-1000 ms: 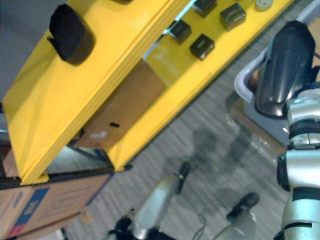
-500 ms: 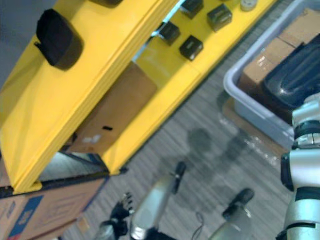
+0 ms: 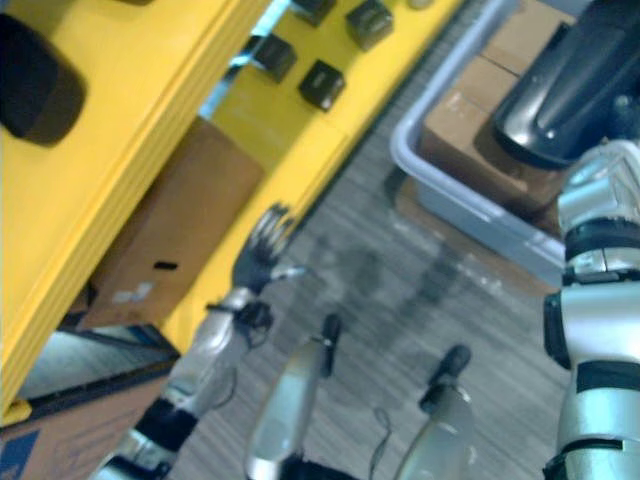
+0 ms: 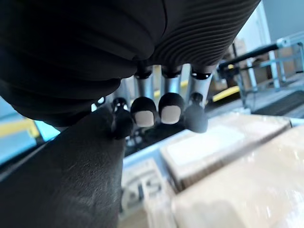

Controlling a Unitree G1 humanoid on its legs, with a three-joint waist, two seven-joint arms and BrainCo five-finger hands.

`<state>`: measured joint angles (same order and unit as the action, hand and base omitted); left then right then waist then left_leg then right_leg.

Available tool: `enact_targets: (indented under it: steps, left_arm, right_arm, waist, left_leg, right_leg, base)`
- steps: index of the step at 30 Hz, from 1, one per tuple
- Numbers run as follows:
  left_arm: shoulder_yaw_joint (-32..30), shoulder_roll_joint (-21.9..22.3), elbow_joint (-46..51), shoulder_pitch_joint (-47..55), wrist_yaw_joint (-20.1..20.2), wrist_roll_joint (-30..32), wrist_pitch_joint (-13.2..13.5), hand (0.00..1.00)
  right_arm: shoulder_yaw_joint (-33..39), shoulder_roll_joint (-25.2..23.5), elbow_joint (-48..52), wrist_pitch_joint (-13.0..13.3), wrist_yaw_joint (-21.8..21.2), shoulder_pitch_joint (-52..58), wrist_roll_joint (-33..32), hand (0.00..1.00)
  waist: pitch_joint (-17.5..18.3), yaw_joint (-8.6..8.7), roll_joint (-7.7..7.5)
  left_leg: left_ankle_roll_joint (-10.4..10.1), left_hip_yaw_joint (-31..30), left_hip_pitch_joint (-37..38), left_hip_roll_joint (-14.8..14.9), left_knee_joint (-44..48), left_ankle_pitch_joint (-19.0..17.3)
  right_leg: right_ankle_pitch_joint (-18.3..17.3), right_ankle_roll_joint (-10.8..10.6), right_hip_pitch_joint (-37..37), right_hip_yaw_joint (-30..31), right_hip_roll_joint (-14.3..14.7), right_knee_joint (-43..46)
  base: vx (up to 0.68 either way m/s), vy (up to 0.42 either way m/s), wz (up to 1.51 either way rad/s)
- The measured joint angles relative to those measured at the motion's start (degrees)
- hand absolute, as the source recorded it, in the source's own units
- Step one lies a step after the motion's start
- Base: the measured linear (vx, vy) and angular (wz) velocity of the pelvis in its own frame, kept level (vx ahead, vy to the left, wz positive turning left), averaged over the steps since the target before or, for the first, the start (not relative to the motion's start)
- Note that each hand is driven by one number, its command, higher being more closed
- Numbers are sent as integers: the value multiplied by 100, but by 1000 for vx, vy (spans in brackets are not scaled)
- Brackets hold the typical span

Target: Walk over and take plastic housings, then place them on the shelf

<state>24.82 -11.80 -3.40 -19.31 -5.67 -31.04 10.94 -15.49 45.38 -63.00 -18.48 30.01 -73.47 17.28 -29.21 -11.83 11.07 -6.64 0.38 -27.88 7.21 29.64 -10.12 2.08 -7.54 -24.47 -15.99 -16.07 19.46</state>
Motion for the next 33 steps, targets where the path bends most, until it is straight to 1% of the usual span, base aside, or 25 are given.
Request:
enact_targets:
  steps: [1,2,3,4,5,7,8,10,11,12,13,14,15,16,17,19,20,21,24,25,27,28,30,31,33]
  left_arm:
    - [23,7,-20,-85,-59,-3,-152,0]
    - [18,7,-41,-121,-97,-9,-221,0]
    - [3,8,-85,-215,-191,-39,-355,0]
    - [-18,7,-160,-366,-332,-64,-489,0]
    - [-31,10,-216,-464,-404,-67,-566,0]
    - [-313,40,-415,-790,-562,-252,-729,0]
    - [-416,41,-442,-864,-600,-281,-774,0]
    - [-745,1,-540,-1134,-733,-293,-819,0]
    - [-794,-26,-598,-1208,-744,-294,-823,0]
    - [-862,-85,-716,-1334,-773,-306,-851,0]
    - [-888,-143,-743,-1380,-777,-363,-856,0]
    - [-922,-185,-829,-1505,-786,-460,-859,0]
    - [-961,-179,-925,-1636,-786,-505,-864,0]
    - [-1000,-179,-930,-1675,-784,-522,-865,0]
    - [-1043,-176,-942,-1747,-785,-690,-871,0]
    - [-1060,-161,-1025,-1884,-780,-785,-909,0]
    - [-1065,-157,-1101,-1939,-776,-920,-947,0]
    - [-1095,-162,-1154,-1971,-775,-992,-1017,0]
    - [-1110,-140,-1190,-2106,-758,-1386,-1079,0]
    - [-1109,-133,-1272,-2194,-747,-1431,-1114,0]
    - [-1125,-136,-1384,-2310,-720,-1641,-1119,0]
    - [-1129,-138,-1385,-2371,-701,-1813,-1118,0]
    - [-1127,-136,-1440,-2425,-648,-2077,-1118,0]
    - [-1126,-137,-1571,-2472,-634,-2351,-1116,0]
    - [-1122,-132,-1665,-2475,-622,-2555,-1115,0]
  right_arm:
    - [4,0,79,0,12,-54,40,100]
    - [6,0,151,1,17,-73,51,100]
    - [8,-1,263,7,18,-107,136,100]
    - [11,0,425,20,35,-152,174,100]
    - [12,-1,528,42,56,-175,207,100]
    - [14,-61,1063,225,142,-178,427,100]
    - [17,-77,1218,276,149,-178,448,100]
    - [68,-224,1800,540,259,-145,658,100]
    - [81,-286,1923,612,272,-129,684,100]
    - [85,-419,2183,752,276,-47,814,100]
    - [87,-496,2330,847,277,8,875,100]
    - [87,-591,2613,1019,279,163,1008,100]
    - [92,-670,2826,1161,282,328,1092,100]
    - [94,-726,2896,1228,282,380,1149,100]
    - [94,-814,2977,1371,281,447,1267,100]
    - [97,-853,3200,1577,277,647,1393,100]
    - [97,-874,3287,1629,273,715,1491,100]
    - [97,-937,3360,1732,259,774,1571,100]
    - [98,-948,3586,1920,242,947,1807,100]
    - [94,-980,3636,2038,225,1019,1959,100]
    - [74,-1042,3726,2151,167,1084,2146,100]
    - [60,-1063,3751,2252,114,1117,2227,100]
    - [42,-1126,3751,2318,103,1206,2356,100]
    - [-30,-1176,3751,2379,29,1272,2424,100]
    - [-150,-1189,3751,2457,-52,1279,2485,100]
  waist:
    - [-20,27,-30]
    - [-42,45,-63]
    - [-79,77,-119]
    - [-115,138,-174]
    - [-123,176,-186]
    - [-162,333,-296]
    - [-167,355,-324]
    - [-169,498,-459]
    - [-181,517,-509]
    - [-158,558,-630]
    - [-155,584,-714]
    - [-148,667,-811]
    - [-122,688,-948]
    - [-118,715,-1017]
    - [-113,806,-1091]
    - [-92,856,-1154]
    - [-88,886,-1161]
    - [-81,949,-1172]
    - [-68,986,-1197]
    - [-66,988,-1200]
    - [-61,1006,-1208]
    - [-42,1045,-1242]
    - [5,1079,-1325]
    - [52,1100,-1407]
    - [92,1118,-1474]
  left_leg:
    - [0,49,30,34,-24,0]
    - [-1,92,62,69,-35,0]
    - [-2,189,133,151,-65,0]
    - [-12,230,227,195,-135,6]
    - [-13,234,248,216,-140,7]
    - [-18,336,400,298,-210,7]
    - [-21,356,426,316,-208,5]
    - [-35,507,536,408,-226,-3]
    - [-38,533,608,430,-244,-5]
    - [-54,629,740,472,-313,2]
    - [-61,670,816,488,-352,6]
    - [-91,697,916,531,-381,-1]
    - [-118,784,1036,560,-452,11]
    - [-141,824,1098,569,-496,24]
    - [-174,838,1184,573,-567,47]
    - [-201,920,1325,579,-667,79]
    - [-209,953,1405,571,-753,119]
    - [-220,971,1507,556,-851,161]
    - [-260,1029,1665,568,-1050,256]
    - [-272,1074,1772,571,-1159,300]
    - [-281,1124,1888,568,-1249,333]
    - [-281,1128,1893,558,-1277,354]
    - [-284,1129,1908,548,-1323,386]
    - [-285,1139,1915,550,-1325,389]
    - [-283,1170,1915,545,-1323,390]
  right_leg:
    - [30,31,-35,24,32,-4]
    - [36,39,-41,34,52,-4]
    - [57,70,-35,38,109,-4]
    - [73,93,-10,34,129,-4]
    - [74,95,8,27,140,-4]
    - [107,144,59,41,232,-5]
    - [109,146,69,44,248,-6]
    - [143,196,163,76,346,-126]
    - [150,206,208,105,374,-172]
    - [179,244,283,192,431,-255]
    - [186,254,316,213,452,-286]
    - [218,270,438,215,513,-394]
    - [251,284,504,243,526,-467]
    - [267,285,535,264,539,-511]
    - [325,294,631,265,568,-625]
    - [412,294,754,302,627,-803]
    - [443,295,806,318,631,-857]
    - [477,295,879,322,658,-924]
    - [530,318,968,339,713,-1030]
    - [530,318,1012,347,719,-1030]
    - [530,318,1058,365,723,-1032]
    - [530,319,1058,367,720,-1035]
    - [536,325,1058,367,719,-1052]
    - [551,334,1064,373,725,-1078]
    - [620,329,1075,404,729,-1159]
  base:
    - [56,-3,-34]
    - [62,-11,-36]
    - [51,-23,-33]
    - [46,-19,-25]
    - [39,-4,-17]
    - [18,-16,-19]
    - [0,-18,-22]
    - [4,2,-24]
    - [-1,-3,-31]
    - [-4,-4,-31]
    - [-12,-14,-31]
    - [-15,-2,-29]
    - [-23,8,-26]
    - [-26,20,-21]
    - [-26,9,-14]
    - [-21,-2,-17]
    - [-2,-6,-13]
    - [3,-11,-8]
    - [13,-20,-6]
    - [20,-19,-7]
    - [16,-15,-7]
    - [0,0,0]
    - [0,0,0]
    - [-4,3,-3]
    - [-11,15,-8]
